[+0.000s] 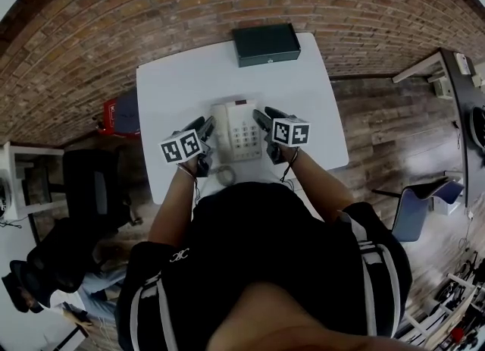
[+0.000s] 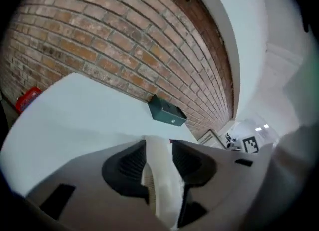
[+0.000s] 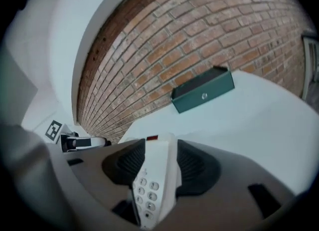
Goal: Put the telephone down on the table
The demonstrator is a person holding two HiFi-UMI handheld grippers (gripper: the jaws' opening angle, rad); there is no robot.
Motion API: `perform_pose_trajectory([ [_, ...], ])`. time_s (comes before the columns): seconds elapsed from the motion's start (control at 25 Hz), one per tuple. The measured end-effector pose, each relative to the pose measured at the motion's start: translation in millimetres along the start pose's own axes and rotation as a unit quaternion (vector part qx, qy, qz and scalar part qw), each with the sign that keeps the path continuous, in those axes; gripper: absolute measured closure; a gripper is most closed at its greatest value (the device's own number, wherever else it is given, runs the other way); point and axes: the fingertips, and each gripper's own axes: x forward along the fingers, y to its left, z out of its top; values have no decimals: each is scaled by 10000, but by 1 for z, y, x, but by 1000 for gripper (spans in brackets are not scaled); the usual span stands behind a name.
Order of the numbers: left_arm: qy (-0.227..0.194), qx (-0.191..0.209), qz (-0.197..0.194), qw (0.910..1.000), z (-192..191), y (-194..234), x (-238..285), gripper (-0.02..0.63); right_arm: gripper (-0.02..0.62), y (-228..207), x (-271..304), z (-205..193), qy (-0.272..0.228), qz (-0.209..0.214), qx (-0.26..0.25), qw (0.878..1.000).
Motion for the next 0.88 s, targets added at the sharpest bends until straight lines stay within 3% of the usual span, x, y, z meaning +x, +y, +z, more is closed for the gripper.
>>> perform_pose_trajectory([
  [0.12, -473, 540, 297, 9970, 33, -13, -16, 530, 551, 18, -14, 38, -680, -145, -634, 9956],
  [0.28, -994, 1254, 537, 9857, 72, -40, -35, 587, 589, 59, -34, 92, -1510, -14, -1234, 9808],
  [0.36, -1310, 1726, 701, 9737, 90, -58, -48, 591, 595, 79, -48, 114, -1847, 28, -1361, 9733],
  [0.52, -1937, 2674, 1011, 9385, 121, -96, -77, 591, 597, 114, -80, 147, -2439, -35, -1732, 9542],
  [0.72, -2516, 2778, 1009, 9216, 145, -126, -109, 591, 597, 139, -103, 168, -2805, -152, -2197, 9342],
  [0.88, -2367, 2778, 1067, 9249, 140, -123, -106, 591, 597, 147, -108, 167, -2826, -304, -2532, 9247],
])
